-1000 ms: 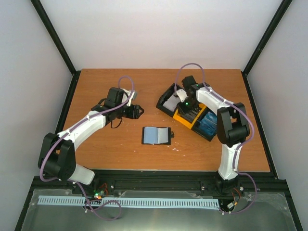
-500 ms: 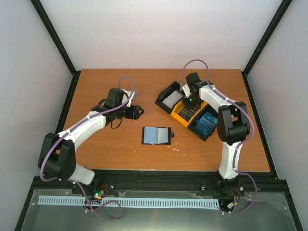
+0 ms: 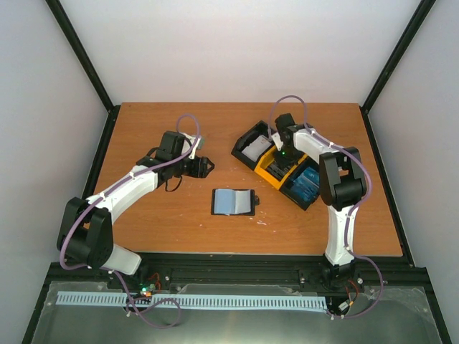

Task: Put the credit cards into the card holder
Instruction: Pick up the credit card from the storage box.

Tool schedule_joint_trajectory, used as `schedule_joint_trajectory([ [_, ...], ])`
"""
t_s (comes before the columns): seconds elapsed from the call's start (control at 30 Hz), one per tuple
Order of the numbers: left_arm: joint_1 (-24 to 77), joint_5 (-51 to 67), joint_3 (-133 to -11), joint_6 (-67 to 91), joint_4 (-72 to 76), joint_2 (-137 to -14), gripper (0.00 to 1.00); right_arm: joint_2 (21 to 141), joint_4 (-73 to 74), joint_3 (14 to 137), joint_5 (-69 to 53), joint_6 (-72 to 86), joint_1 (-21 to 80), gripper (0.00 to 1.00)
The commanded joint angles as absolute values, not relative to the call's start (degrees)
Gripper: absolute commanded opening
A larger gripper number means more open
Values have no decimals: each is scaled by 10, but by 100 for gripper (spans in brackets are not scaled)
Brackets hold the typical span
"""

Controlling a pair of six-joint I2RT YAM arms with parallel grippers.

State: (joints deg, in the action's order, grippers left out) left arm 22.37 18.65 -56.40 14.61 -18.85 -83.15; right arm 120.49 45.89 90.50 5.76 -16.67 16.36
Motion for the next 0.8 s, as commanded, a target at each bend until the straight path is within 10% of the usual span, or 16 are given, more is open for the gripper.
schedule_joint_trajectory([
  [0.0, 221, 193, -563, 137, -171, -833, 62, 1214, 460, 922, 84, -158, 159, 45],
  [0.77, 221, 191, -562, 136, -169, -841, 62, 1227, 473, 947, 40, -151, 143, 45],
])
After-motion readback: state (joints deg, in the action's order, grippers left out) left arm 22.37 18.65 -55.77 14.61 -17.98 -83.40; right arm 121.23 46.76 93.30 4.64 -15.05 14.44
